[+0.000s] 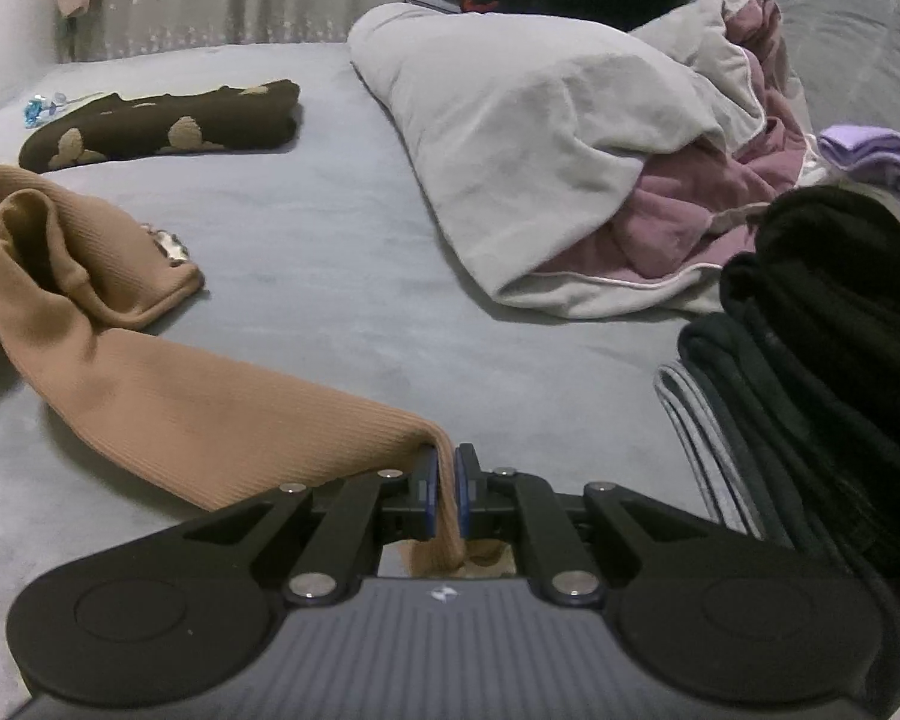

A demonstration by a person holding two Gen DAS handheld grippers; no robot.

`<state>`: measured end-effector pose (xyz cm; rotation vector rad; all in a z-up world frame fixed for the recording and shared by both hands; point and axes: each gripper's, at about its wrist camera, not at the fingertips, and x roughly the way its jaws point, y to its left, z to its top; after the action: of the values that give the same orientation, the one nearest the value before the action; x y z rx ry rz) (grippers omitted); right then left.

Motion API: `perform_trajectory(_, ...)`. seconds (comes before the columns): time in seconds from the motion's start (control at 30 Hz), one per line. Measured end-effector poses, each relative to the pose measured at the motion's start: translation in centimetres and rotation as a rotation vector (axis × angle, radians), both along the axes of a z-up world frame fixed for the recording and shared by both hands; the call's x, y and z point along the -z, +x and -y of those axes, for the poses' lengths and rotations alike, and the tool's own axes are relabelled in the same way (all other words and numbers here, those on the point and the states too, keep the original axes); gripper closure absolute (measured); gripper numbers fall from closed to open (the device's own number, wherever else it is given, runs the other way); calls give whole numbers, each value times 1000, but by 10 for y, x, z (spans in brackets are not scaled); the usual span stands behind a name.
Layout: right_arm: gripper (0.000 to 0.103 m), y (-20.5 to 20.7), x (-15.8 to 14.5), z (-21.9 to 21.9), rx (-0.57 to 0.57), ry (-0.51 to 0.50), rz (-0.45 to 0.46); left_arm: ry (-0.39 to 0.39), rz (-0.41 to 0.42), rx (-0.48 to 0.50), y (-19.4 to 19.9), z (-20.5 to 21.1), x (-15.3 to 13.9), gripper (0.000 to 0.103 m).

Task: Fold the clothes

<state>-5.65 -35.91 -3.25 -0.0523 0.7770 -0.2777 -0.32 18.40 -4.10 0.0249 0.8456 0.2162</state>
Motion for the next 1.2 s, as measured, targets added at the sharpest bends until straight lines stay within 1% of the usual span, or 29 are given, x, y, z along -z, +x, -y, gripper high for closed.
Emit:
perform_trajectory(0.03,92,1,-1,-2,-6,1,4,-5,5,18,0,3,-1,95)
perform_trajectory(0.07,91,1,-3,-5,-9,6,8,-7,13,38,0,8,-3,88)
perform_trajectory(0.1,89,3,-5,-7,-11,15,11,-10,20,58,1,12,-4,79)
perform_trajectory(0.13,82,4,-7,-9,-13,25,15,-12,27,77,1,17,-6,74)
perform_trajectory(0.17,72,5,-9,-13,-22,38,22,-16,34,95,1,21,-7,65)
perform_trajectory(0.2,66,6,-12,-17,-32,50,30,-22,41,109,2,26,-9,63)
perform_trajectory(0.23,60,7,-14,-23,-45,50,38,-30,47,124,2,32,-10,63)
perform_trajectory(0.27,59,8,-16,-29,-57,51,45,-42,50,141,4,38,-11,63)
perform_trajectory(0.33,58,10,-20,-41,-82,43,57,-76,55,176,7,50,-14,62)
perform_trajectory(0.5,56,18,-29,-72,-168,79,78,-186,59,277,9,84,-16,61)
perform_trajectory(0.67,56,31,-30,-103,-235,119,72,-242,59,372,10,118,-13,61)
perform_trajectory(0.77,56,36,-29,-121,-265,141,66,-240,39,414,10,135,-7,66)
perform_trajectory(0.8,56,36,-29,-125,-274,153,67,-240,31,426,10,139,-5,82)
perform_trajectory(0.83,56,36,-29,-129,-283,164,68,-240,22,438,11,143,-3,91)
perform_trajectory(0.87,56,36,-29,-133,-290,174,70,-237,20,451,10,146,-2,95)
perform_trajectory(0.9,56,35,-30,-136,-299,188,72,-232,29,463,6,148,-3,98)
perform_trajectory(0.97,56,33,-32,-140,-317,220,78,-220,47,488,-1,152,-6,99)
perform_trajectory(1.07,56,32,-35,-143,-335,269,86,-227,62,532,-14,156,-12,100)
perform_trajectory(1.1,56,32,-35,-142,-334,272,86,-229,65,547,-19,158,-14,100)
perform_trajectory(1.13,56,31,-35,-142,-332,275,85,-231,65,565,-24,159,-16,102)
perform_trajectory(1.2,56,31,-35,-141,-330,282,85,-234,53,608,-34,163,-18,103)
